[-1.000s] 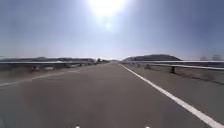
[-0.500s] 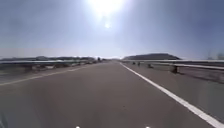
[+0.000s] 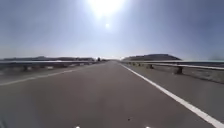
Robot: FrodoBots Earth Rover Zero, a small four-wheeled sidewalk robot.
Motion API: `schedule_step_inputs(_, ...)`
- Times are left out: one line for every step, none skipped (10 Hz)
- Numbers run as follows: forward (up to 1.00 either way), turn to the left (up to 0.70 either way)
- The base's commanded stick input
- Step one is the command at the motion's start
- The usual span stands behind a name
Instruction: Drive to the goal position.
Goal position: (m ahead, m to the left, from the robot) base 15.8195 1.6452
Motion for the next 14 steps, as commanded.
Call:
schedule_step_inputs(0.70, 0.00)
schedule_step_inputs(0.70, 0.00)
schedule_step_inputs(0.70, 0.00)
schedule_step_inputs(0.70, 0.00)
schedule_step_inputs(0.70, 0.00)
schedule_step_inputs(0.70, 0.00)
schedule_step_inputs(0.70, 0.00)
schedule_step_inputs(0.70, 0.00)
schedule_step_inputs(0.70, 0.00)
schedule_step_inputs(0.70, 0.00)
schedule_step_inputs(0.70, 0.00)
schedule_step_inputs(0.70, 0.00)
schedule_step_inputs(0.70, 0.00)
schedule_step_inputs(0.70, 0.00)
